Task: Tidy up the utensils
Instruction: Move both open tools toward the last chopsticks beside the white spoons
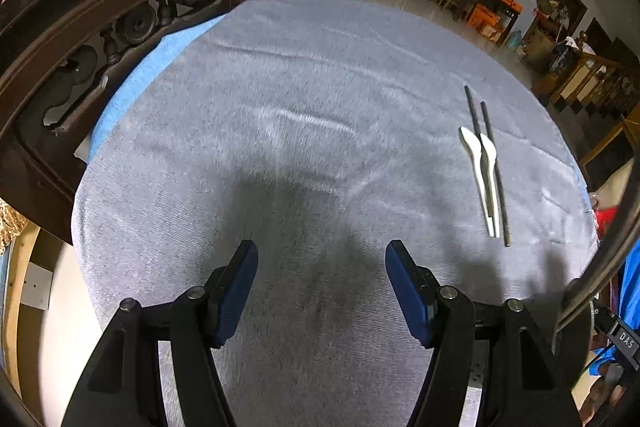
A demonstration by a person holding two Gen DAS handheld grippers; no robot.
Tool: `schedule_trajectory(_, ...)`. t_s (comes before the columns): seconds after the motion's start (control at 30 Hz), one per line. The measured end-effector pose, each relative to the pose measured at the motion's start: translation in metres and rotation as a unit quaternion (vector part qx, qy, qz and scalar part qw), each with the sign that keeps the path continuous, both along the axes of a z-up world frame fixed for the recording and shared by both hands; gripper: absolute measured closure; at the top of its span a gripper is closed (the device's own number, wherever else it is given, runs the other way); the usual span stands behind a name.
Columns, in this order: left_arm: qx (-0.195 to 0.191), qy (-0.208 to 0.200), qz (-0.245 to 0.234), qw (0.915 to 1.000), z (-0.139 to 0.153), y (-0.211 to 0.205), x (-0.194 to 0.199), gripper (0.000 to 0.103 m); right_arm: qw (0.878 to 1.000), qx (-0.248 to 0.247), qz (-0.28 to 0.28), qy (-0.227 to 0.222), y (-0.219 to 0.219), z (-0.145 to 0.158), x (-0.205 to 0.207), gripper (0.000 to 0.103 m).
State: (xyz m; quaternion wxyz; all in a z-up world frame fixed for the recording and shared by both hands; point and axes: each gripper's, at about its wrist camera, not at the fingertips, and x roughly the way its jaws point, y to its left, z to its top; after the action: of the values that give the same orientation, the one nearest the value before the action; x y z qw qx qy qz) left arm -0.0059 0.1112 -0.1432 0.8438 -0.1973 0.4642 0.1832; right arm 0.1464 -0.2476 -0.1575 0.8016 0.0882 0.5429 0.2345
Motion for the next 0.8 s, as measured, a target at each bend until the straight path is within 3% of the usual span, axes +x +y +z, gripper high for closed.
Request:
schedule_trajectory(0.37, 0.003, 0.032, -0.011, 0.9994, -0.018, 0.008, 0.017, 0.036, 0.999, -0.023, 0.009, 0.027, 0.008, -0.023, 0.017, 0.04)
schedule_trajectory(0.8, -0.002, 0.034, -0.019, 0.9992, -0.025, 0.013, 0.045, 0.036, 0.999, -0.041, 0.02, 0.028, 0.027, -0.032, 0.051, 0.04)
